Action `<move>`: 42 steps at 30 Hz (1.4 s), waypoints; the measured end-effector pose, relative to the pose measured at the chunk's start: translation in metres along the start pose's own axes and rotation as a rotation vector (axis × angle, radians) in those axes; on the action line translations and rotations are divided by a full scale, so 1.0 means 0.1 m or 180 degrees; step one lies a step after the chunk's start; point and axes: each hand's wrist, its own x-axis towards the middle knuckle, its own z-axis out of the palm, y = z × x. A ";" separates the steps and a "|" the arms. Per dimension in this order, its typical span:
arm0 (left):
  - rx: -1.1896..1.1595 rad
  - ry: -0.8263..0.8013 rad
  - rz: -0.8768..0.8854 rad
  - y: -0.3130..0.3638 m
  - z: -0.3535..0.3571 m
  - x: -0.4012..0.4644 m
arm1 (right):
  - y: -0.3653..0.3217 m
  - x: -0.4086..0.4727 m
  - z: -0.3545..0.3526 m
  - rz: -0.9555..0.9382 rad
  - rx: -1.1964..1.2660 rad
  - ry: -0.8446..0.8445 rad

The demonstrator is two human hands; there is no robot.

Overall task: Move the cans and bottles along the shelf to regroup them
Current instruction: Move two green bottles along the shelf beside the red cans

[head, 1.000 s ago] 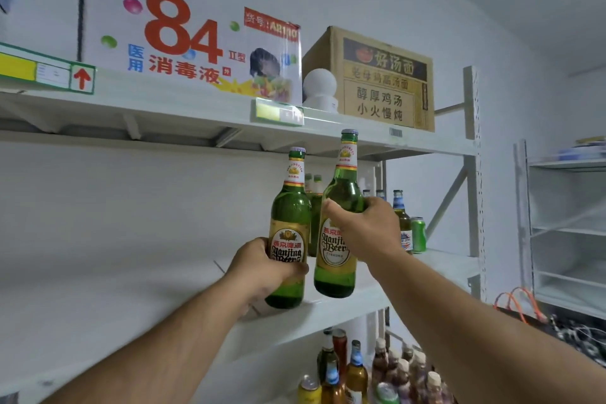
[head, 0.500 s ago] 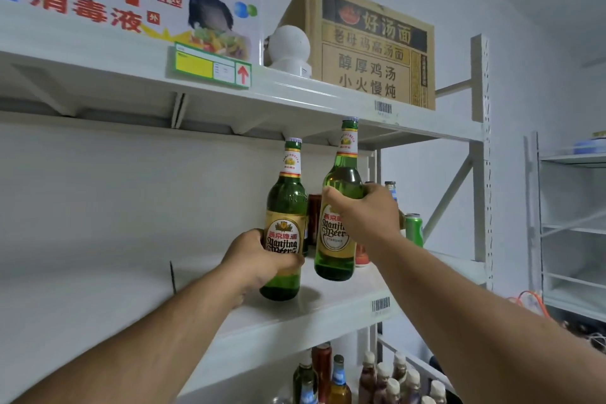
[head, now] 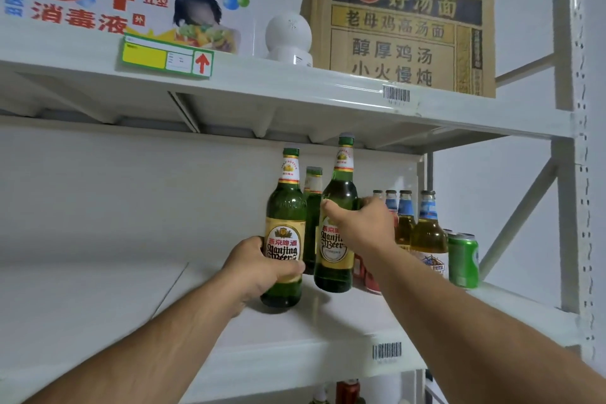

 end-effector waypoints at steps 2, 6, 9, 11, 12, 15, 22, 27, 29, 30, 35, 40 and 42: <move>-0.0009 0.0075 -0.0016 0.00 0.04 0.03 | 0.07 0.12 0.04 0.0050 -0.0019 -0.0133; -0.0052 0.0250 -0.0068 0.01 0.09 0.08 | 0.18 0.34 0.17 0.0137 -0.0046 -0.0310; -0.0060 0.0394 -0.0121 0.01 0.10 0.12 | 0.25 0.44 0.27 0.0189 -0.0084 -0.0427; -0.0074 0.0450 -0.0141 0.01 0.10 0.14 | 0.28 0.48 0.33 0.0217 -0.0112 -0.0444; -0.0077 0.0465 -0.0158 0.00 0.10 0.14 | 0.30 0.50 0.36 0.0230 -0.0120 -0.0456; -0.0103 0.0511 -0.0203 -0.01 0.10 0.15 | 0.36 0.55 0.42 0.0248 -0.0114 -0.0500; -0.0117 0.0593 -0.0248 -0.05 0.14 0.15 | 0.49 0.65 0.44 0.0261 -0.0014 -0.0562; -0.0097 0.0613 -0.0315 -0.06 0.19 0.16 | 0.51 0.69 0.43 0.0244 0.0065 -0.0612; -0.0106 0.0611 -0.0302 -0.06 0.20 0.16 | 0.52 0.70 0.44 0.0228 0.0123 -0.0654; -0.0107 0.0608 -0.0291 -0.06 0.21 0.16 | 0.53 0.71 0.44 0.0220 0.0144 -0.0670; -0.0104 0.0636 -0.0269 -0.05 0.25 0.17 | 0.56 0.72 0.44 0.0204 0.0214 -0.0722; -0.0133 0.0636 -0.0325 -0.07 0.30 0.21 | 0.58 0.74 0.45 0.0214 0.0294 -0.0806; -0.0141 0.0622 -0.0332 -0.07 0.32 0.21 | 0.59 0.75 0.45 0.0232 0.0338 -0.0850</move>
